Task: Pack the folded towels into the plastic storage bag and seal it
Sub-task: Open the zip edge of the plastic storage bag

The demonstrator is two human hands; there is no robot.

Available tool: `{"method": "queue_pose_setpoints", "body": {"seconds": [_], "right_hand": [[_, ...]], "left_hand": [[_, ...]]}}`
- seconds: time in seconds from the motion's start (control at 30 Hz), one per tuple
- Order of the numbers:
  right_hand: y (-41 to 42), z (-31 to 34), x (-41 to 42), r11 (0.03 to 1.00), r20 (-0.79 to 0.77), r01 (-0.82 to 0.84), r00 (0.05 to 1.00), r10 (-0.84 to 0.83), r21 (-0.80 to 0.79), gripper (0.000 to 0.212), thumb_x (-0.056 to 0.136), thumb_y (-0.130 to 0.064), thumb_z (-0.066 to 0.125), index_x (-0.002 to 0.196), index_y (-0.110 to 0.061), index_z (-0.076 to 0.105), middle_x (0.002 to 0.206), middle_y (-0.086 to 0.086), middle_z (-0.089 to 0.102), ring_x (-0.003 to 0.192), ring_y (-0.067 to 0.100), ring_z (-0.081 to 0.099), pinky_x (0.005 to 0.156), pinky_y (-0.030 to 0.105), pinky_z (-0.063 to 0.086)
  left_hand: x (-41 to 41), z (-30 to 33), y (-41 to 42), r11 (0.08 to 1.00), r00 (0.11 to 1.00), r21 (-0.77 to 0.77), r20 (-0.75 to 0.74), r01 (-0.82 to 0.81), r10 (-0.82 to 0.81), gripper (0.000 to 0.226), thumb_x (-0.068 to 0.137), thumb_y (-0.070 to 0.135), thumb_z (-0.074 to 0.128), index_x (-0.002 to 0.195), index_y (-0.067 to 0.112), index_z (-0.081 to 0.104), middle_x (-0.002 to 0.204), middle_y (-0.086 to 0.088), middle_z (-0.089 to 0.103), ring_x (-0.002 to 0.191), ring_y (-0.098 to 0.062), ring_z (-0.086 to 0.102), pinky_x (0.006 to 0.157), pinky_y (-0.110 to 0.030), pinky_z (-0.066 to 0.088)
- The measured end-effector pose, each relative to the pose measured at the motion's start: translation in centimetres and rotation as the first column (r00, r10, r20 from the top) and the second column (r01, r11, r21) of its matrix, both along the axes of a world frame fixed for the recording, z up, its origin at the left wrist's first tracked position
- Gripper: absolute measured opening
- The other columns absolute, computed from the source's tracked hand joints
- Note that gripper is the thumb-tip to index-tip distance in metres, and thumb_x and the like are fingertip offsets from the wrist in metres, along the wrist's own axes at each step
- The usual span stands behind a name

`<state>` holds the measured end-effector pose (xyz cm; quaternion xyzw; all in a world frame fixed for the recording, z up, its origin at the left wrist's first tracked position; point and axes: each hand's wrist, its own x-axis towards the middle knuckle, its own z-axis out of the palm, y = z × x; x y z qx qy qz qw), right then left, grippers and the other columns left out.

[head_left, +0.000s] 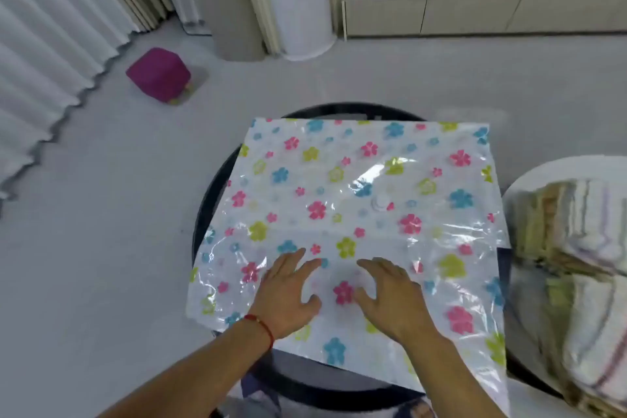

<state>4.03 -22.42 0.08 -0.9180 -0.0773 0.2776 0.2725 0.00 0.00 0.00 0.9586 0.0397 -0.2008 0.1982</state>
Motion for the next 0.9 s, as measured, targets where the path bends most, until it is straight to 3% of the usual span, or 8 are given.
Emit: {"method": "queue_pose_setpoints", "body": {"seconds": [0.1, 0.2, 0.3, 0.57, 0.7, 0.8, 0.9], "right_hand": [[0.9, -7.6, -1.7, 0.949, 0.007, -0.186, 0.981, 0.194, -0.253, 0.072, 0.099, -0.066, 0.033, 0.163, -0.042, 0.01, 0.174, -0.001, -0.005, 0.16, 0.029, -0.004, 0.126, 0.06, 0.006], [1.2, -13.4, -3.4, 0.948, 0.192, -0.139, 0.961, 0.2, -0.288, 0.076, 0.098, -0.065, 0.018, 0.165, -0.033, 0.003, 0.173, 0.005, -0.014, 0.158, 0.034, -0.015, 0.123, 0.065, -0.005], [1.2, -17.0, -4.2, 0.934, 0.387, -0.098, 0.891, 0.236, -0.344, 0.077, 0.099, -0.062, 0.016, 0.166, -0.025, 0.006, 0.174, 0.012, -0.003, 0.159, 0.038, -0.005, 0.121, 0.069, 0.002], [1.3, -18.8, -5.1, 0.972, 0.613, -0.024, 0.773, 0.166, -0.232, 0.071, 0.096, -0.056, 0.038, 0.158, -0.023, 0.037, 0.169, 0.01, 0.026, 0.158, 0.036, 0.016, 0.121, 0.07, 0.006], [1.5, -18.9, -5.7, 0.993, 0.754, -0.013, 0.649, 0.099, -0.119, 0.056, 0.089, -0.045, 0.051, 0.134, -0.013, 0.064, 0.147, 0.014, 0.057, 0.138, 0.042, 0.046, 0.112, 0.061, 0.033], [1.4, -17.7, -6.4, 0.994, 0.849, -0.09, 0.518, 0.104, -0.067, 0.038, 0.09, -0.03, 0.059, 0.117, -0.007, 0.073, 0.132, 0.017, 0.066, 0.125, 0.046, 0.055, 0.102, 0.056, 0.043], [1.4, -16.4, -8.8, 0.955, 0.839, -0.277, 0.491, 0.234, -0.104, 0.023, 0.089, -0.025, 0.071, 0.105, -0.01, 0.078, 0.114, 0.013, 0.072, 0.107, 0.041, 0.063, 0.086, 0.054, 0.049]], "left_hand": [[-1.2, -7.6, -0.2, 0.959, 0.983, 0.226, 0.018, 0.172, -0.181, 0.069, 0.084, 0.056, 0.04, 0.151, 0.046, 0.023, 0.164, 0.006, 0.008, 0.151, -0.025, 0.004, 0.118, -0.053, 0.012], [-2.9, -13.9, -0.4, 0.925, 0.954, 0.317, 0.142, 0.21, -0.265, 0.068, 0.089, 0.05, 0.045, 0.153, 0.034, 0.027, 0.164, -0.005, 0.014, 0.149, -0.035, 0.009, 0.111, -0.068, 0.014], [-3.5, -17.5, 0.3, 0.903, 0.895, 0.387, 0.31, 0.189, -0.32, 0.067, 0.093, 0.048, 0.04, 0.155, 0.029, 0.021, 0.164, -0.009, 0.01, 0.15, -0.036, 0.005, 0.11, -0.07, 0.01], [-4.0, -18.4, 0.5, 0.93, 0.865, 0.324, 0.401, 0.172, -0.3, 0.064, 0.095, 0.051, 0.03, 0.155, 0.033, 0.016, 0.164, -0.004, 0.01, 0.15, -0.032, 0.005, 0.113, -0.067, 0.009], [-4.3, -19.0, 0.5, 0.954, 0.8, 0.25, 0.532, 0.164, -0.277, 0.06, 0.093, 0.047, 0.037, 0.151, 0.031, 0.029, 0.159, -0.005, 0.022, 0.147, -0.032, 0.017, 0.113, -0.067, 0.01], [-4.8, -18.6, 0.5, 0.949, 0.693, 0.278, 0.656, 0.147, -0.299, 0.047, 0.09, 0.042, 0.046, 0.134, 0.024, 0.052, 0.14, -0.01, 0.044, 0.131, -0.033, 0.038, 0.106, -0.059, 0.027], [-5.5, -18.0, 0.3, 0.955, 0.635, 0.279, 0.721, 0.102, -0.279, 0.027, 0.089, 0.033, 0.05, 0.105, 0.017, 0.063, 0.105, -0.008, 0.056, 0.1, -0.03, 0.049, 0.079, -0.042, 0.038]]}}
